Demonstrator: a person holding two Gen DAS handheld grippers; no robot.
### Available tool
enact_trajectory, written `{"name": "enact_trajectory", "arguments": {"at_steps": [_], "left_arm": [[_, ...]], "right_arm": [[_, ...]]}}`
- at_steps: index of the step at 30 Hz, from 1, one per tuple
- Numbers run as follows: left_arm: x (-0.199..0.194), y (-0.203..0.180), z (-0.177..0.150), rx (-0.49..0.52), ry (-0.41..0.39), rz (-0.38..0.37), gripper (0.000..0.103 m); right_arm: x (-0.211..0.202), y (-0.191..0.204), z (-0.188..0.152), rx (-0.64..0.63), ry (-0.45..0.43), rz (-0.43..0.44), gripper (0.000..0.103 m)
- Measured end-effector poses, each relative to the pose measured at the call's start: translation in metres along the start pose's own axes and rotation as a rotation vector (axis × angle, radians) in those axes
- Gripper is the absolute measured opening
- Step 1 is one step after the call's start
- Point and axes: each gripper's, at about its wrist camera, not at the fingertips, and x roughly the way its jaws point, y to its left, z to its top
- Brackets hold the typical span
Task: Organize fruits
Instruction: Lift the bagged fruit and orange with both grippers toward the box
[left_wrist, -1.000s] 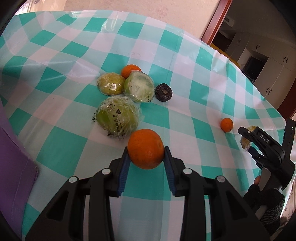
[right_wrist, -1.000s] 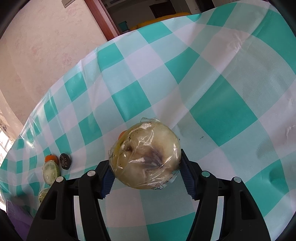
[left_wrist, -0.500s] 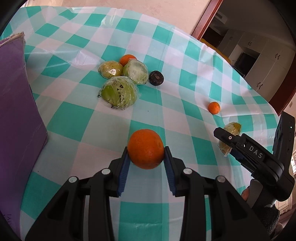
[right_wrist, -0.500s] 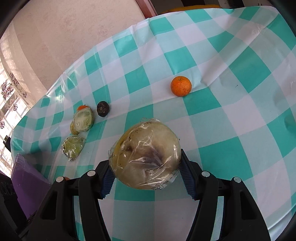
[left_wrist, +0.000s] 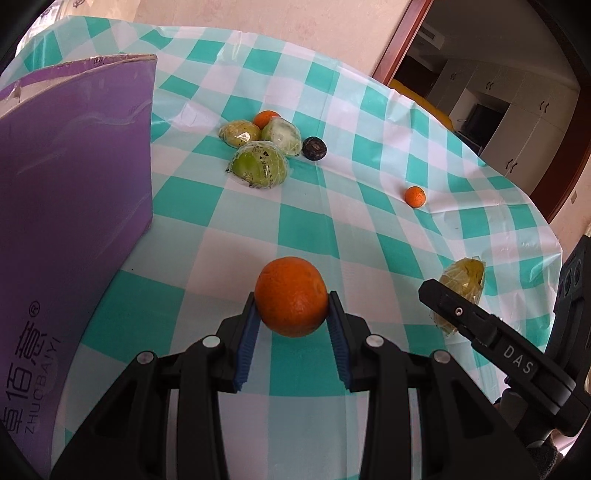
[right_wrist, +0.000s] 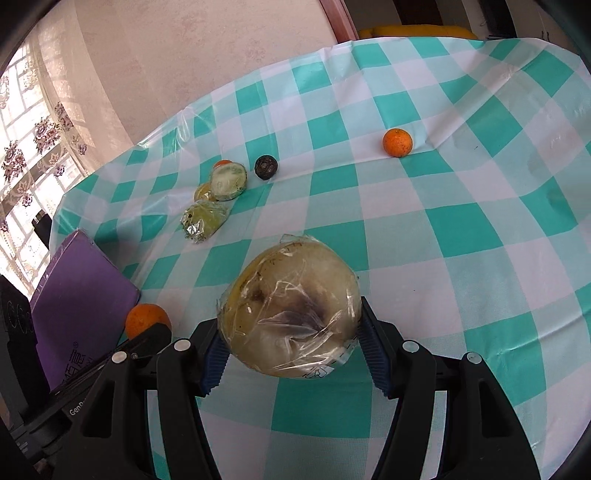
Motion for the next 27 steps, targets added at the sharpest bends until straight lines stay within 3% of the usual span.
{"name": "enact_trajectory", "arguments": {"at_steps": [8,15,22,27], "left_arm": [[-0.02,0.002,-0.008,0.012,-0.067,-0.001,0.037],[-0.043,-0.008,-0.019,0.074,-0.125,0.06,0.037],[-0.1,-0.025,-0.028,0.219,-0.248,0.132,0.037],[-0.146,-0.021,-0.021,0.221,-0.346,0.159,0.037]], "right_arm": [[-0.014,0.012,-0.019,-0.036,0.014,0.031,0.061],[-0.023,0.019,-0.026,-0.056,0.003,0.043,0.061],[-0.028,0.022,-0.027,-0.019,0.0,0.065,0.061],[-0.037,0.049,-0.027,-0.084,-0.015,0.086,0.061]]}}
